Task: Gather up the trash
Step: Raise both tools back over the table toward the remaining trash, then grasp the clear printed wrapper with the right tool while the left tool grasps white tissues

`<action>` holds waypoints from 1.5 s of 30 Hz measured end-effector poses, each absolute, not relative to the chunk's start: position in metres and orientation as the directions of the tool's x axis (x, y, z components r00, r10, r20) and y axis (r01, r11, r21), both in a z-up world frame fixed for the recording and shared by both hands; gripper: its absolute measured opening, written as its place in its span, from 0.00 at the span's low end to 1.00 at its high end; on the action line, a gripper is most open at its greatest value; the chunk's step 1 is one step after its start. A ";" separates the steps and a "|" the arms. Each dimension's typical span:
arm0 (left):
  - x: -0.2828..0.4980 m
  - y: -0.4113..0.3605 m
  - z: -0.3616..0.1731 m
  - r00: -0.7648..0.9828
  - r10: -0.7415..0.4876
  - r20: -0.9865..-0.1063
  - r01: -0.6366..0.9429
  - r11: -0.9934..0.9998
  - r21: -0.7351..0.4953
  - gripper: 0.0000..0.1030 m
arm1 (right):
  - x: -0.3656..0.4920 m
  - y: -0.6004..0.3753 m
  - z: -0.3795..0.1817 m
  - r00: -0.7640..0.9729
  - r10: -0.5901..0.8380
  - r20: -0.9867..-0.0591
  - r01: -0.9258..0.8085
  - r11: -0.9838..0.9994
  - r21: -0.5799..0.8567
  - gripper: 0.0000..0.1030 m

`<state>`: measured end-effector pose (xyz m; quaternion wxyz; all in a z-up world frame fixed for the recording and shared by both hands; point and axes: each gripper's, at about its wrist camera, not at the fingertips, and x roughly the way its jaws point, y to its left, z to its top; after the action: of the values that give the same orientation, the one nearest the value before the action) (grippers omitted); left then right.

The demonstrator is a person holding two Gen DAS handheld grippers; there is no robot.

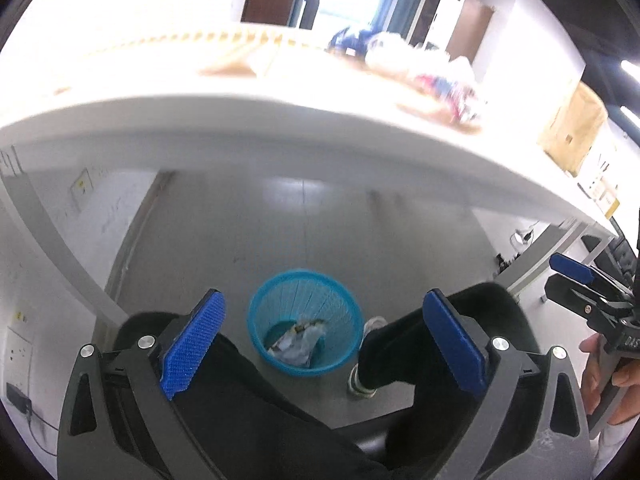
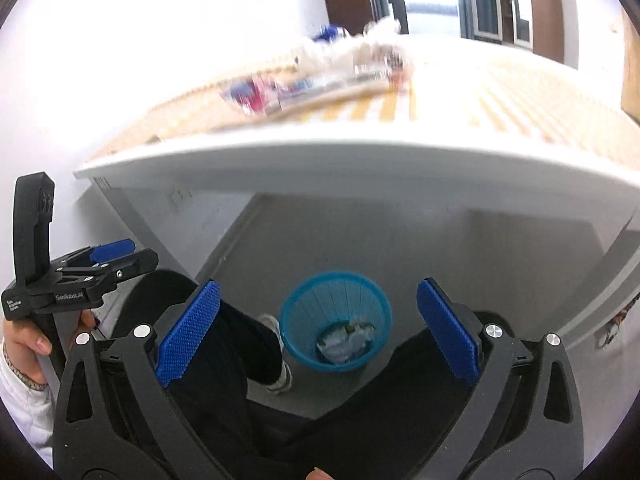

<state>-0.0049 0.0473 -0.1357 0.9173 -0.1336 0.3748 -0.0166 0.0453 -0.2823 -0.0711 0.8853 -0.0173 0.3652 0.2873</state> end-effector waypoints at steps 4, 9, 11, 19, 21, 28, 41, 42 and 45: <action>-0.008 0.051 -0.116 0.752 -0.144 -0.643 -0.057 0.958 -0.281 0.94 | 0.049 -0.283 -0.047 0.600 0.509 -0.617 -0.521 0.834 0.181 0.91; -0.012 0.065 -0.094 0.792 -0.136 -0.595 -0.068 0.949 -0.308 0.94 | 0.068 -0.287 -0.019 0.653 0.507 -0.563 -0.493 0.848 0.193 0.91; -0.013 0.069 -0.087 0.800 -0.129 -0.586 -0.074 0.948 -0.310 0.94 | 0.077 -0.286 -0.013 0.665 0.507 -0.548 -0.484 0.852 0.201 0.91; -0.007 0.080 -0.064 0.824 -0.111 -0.555 -0.069 0.954 -0.292 0.94 | 0.119 -0.279 -0.001 0.691 0.495 -0.528 -0.454 0.864 0.216 0.91; -0.003 0.082 -0.057 0.834 -0.099 -0.543 -0.072 0.956 -0.285 0.94 | 0.127 -0.277 -0.001 0.693 0.490 -0.528 -0.449 0.867 0.216 0.91; 0.022 0.072 -0.034 0.843 -0.153 -0.516 -0.008 0.955 -0.297 0.94 | 0.167 -0.264 -0.004 0.683 0.488 -0.543 -0.429 0.870 0.243 0.84; 0.099 0.031 -0.002 0.810 -0.253 -0.529 0.112 0.952 -0.284 0.94 | 0.210 -0.245 -0.025 0.624 0.483 -0.615 -0.414 0.871 0.265 0.56; 0.106 0.027 0.000 0.803 -0.256 -0.538 0.118 0.953 -0.278 0.94 | 0.210 -0.245 -0.026 0.625 0.480 -0.615 -0.411 0.873 0.264 0.55; 0.124 0.014 0.001 0.780 -0.273 -0.564 0.142 0.954 -0.266 0.94 | 0.209 -0.244 -0.026 0.623 0.477 -0.620 -0.420 0.872 0.249 0.44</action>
<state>0.1239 0.0138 0.0012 0.9375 -0.1048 0.3129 -0.1106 0.2093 -0.2443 -0.0262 0.8999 0.0399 0.3556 0.2493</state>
